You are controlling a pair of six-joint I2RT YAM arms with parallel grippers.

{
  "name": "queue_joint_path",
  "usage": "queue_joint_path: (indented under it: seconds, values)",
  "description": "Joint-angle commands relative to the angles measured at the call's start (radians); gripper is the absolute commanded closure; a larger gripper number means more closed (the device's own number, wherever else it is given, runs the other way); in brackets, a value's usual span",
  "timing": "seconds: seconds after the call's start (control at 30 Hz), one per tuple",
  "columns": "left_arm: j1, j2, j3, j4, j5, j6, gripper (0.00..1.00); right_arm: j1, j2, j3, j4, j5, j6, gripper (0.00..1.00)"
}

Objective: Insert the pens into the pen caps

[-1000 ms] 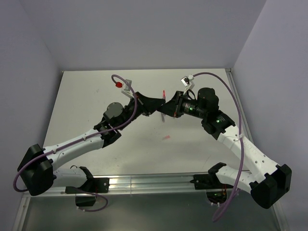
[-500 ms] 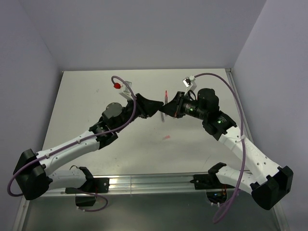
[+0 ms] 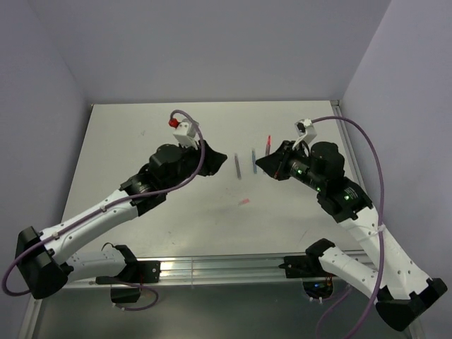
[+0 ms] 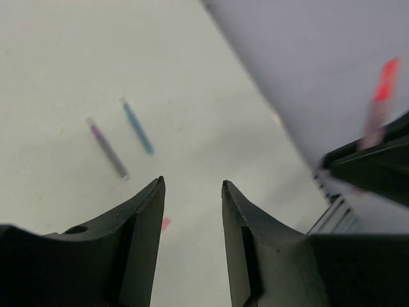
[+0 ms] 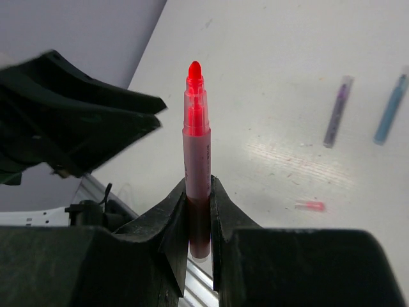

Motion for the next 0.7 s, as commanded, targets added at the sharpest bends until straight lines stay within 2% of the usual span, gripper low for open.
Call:
queue_joint_path:
  seconds: [0.0,0.33,0.47,0.53,0.63,0.67]
  values:
    - [-0.032,0.080,0.022,-0.152,0.013,0.126,0.55,-0.036,-0.062,0.003,-0.088,0.085,-0.037,1.00]
    - [-0.182,0.389,0.056,-0.146,-0.051,0.264,0.50,-0.097,-0.109,0.038,-0.165,0.062,-0.064,1.00]
    - [-0.230,0.518,0.130,-0.181,-0.100,0.308,0.52,-0.097,-0.105,0.046,-0.158,0.035,-0.062,1.00]
    - [-0.238,0.578,0.174,-0.215,-0.108,0.287,0.55,-0.097,-0.100,0.047,-0.158,0.027,-0.060,1.00]
    - [-0.244,0.624,0.216,-0.236,-0.171,0.140,0.58,-0.097,-0.105,0.040,-0.147,0.018,-0.059,1.00]
    - [-0.244,0.633,0.236,-0.273,-0.200,0.008,0.58,-0.097,-0.106,0.032,-0.144,0.016,-0.057,1.00]
